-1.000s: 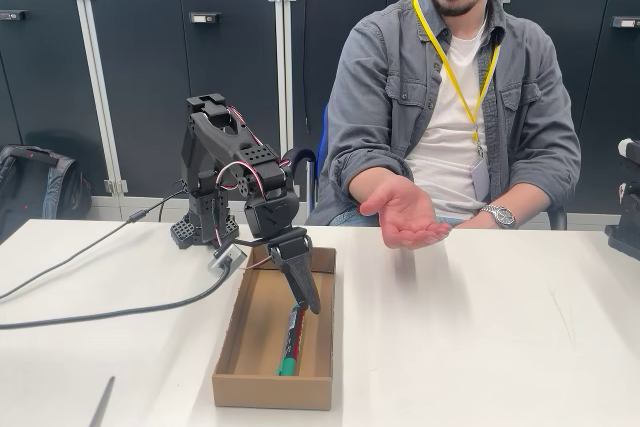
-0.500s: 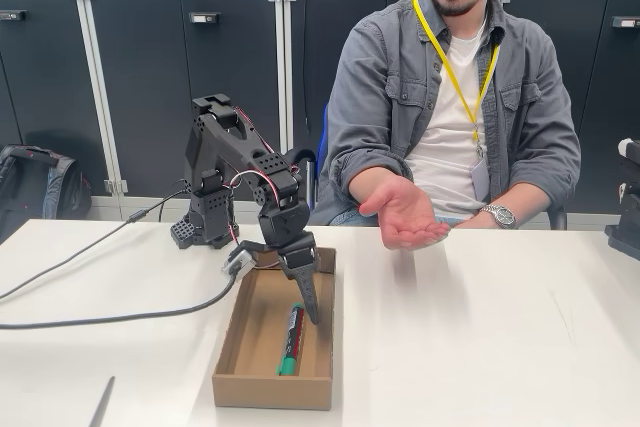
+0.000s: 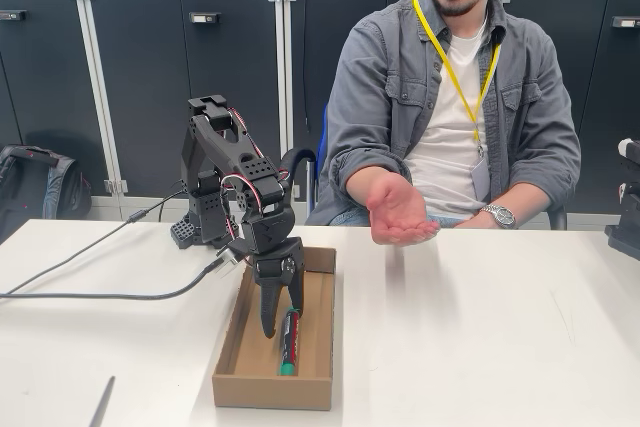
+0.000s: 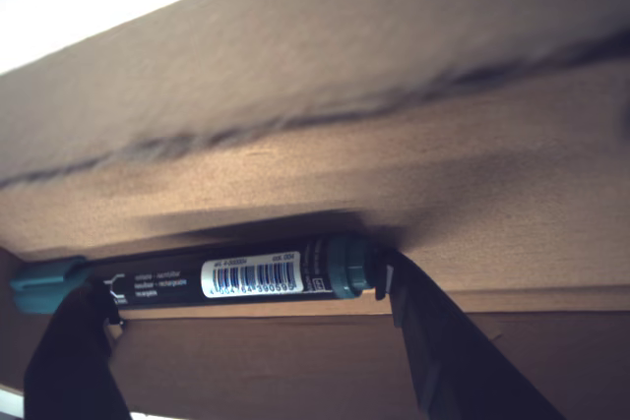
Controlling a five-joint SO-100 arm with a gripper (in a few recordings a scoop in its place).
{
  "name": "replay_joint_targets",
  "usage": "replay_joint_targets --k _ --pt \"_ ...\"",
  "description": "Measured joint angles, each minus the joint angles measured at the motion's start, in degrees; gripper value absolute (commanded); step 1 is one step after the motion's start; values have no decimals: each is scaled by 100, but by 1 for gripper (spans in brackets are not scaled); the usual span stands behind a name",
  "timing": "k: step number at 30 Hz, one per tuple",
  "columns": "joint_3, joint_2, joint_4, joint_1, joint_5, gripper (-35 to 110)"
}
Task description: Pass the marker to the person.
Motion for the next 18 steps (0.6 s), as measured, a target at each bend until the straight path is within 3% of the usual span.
replay_joint_targets --k 4,6,7,18 --pt "149 105 -44 114 88 53" --pt "272 185 -70 211 88 1" --pt "316 211 -123 272 26 -3" --pt "439 343 -193 791 -255 -5"
